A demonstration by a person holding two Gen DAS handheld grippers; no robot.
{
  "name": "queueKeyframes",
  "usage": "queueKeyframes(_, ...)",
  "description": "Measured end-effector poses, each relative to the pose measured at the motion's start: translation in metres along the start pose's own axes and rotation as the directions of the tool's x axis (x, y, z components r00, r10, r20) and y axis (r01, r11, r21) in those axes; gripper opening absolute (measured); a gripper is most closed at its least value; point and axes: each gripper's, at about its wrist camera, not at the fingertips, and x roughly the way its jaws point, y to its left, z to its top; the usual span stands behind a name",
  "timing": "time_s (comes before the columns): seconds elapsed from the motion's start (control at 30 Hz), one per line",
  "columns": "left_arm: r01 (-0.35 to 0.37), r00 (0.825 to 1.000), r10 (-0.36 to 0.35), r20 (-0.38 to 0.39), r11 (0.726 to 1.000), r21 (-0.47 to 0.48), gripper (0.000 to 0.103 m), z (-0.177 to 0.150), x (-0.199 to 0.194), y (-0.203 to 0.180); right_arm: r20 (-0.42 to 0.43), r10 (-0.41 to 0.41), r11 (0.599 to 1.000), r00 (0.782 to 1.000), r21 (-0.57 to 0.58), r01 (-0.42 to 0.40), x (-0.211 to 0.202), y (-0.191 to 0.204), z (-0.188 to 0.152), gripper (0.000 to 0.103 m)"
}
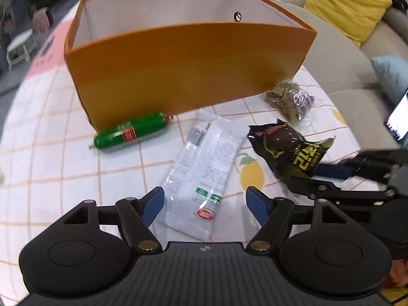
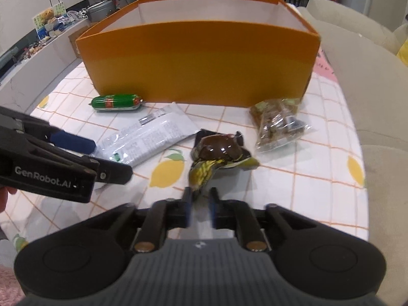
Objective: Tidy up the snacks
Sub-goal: 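Grasp the dark chocolate bag with the right gripper while the left grasps the white pack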
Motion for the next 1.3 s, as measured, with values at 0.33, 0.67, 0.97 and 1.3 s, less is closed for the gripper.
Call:
queueKeyframes(0.33,-0.031,1.0,0.031,-0.001,0.995,0.093,0.087,0.007,0.008,0.0,0.144,-0.152,0.976,0.978,-0.137,0.171,-0.012,0.007,0.01,0.049)
queueKeyframes(0.67,-0.054,0.998,0.058,-0.022,0.984,0.173,0.088,0.011,0.024,-0.001,0.125,-0.101,0.973,0.987,-0.196,0.124,0.008,0.01,0.026,0.049)
queueKeyframes(0.97,-0.027,1.0,0.027,0.004,0.973,0.227,0.09,0.016,0.033,0.001,0.056,-0.017,0.997,0.998,-0.079,0.021,0.023,-0.009,0.028,0.051)
queueKeyframes(1.3,-0.016,0.999,0.01,0.033,0.976,0.216,0.091,0.016,0.036,-0.001,0.042,0.011,1.0,0.999,0.003,-0.012,0.026,-0.025,0.027,0.051)
